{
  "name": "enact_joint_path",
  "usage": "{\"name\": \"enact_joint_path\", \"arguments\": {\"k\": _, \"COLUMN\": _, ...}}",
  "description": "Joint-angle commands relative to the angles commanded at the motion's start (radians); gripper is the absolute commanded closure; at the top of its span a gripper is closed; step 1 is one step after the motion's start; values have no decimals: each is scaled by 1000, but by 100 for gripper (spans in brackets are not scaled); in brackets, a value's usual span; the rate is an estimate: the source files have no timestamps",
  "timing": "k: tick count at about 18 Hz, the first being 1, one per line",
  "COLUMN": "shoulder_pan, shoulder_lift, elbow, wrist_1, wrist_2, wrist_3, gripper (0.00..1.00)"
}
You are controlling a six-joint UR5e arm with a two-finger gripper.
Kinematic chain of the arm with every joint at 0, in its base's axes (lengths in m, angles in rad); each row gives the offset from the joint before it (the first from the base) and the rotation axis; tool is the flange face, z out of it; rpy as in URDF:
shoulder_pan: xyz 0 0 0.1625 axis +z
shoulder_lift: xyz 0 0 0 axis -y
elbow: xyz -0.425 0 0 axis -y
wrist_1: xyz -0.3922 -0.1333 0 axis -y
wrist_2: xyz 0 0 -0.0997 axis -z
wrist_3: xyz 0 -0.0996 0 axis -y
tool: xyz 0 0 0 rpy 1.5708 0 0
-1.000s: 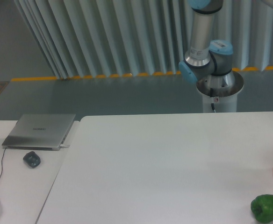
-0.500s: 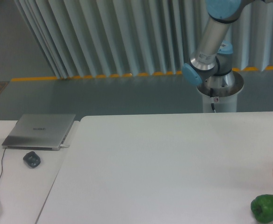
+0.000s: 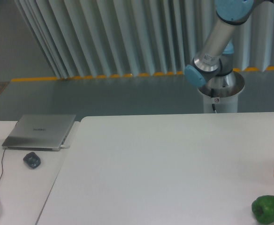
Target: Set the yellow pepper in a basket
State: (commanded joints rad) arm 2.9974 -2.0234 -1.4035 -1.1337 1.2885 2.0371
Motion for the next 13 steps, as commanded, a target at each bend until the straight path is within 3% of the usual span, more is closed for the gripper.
{"name": "enact_joint_path", "arguments": {"k": 8, "shoulder_pan": -23, "shoulder_lift": 67, "elbow": -64, "wrist_1": 5, "wrist_2": 5, "wrist_3": -3, "gripper": 0}}
{"name": "enact_joint_path", "arguments": {"k": 13, "shoulder_pan": -119, "shoulder_lift": 172, "elbow": -129, "wrist_1": -70, "wrist_2": 66, "wrist_3": -89, "gripper": 0}}
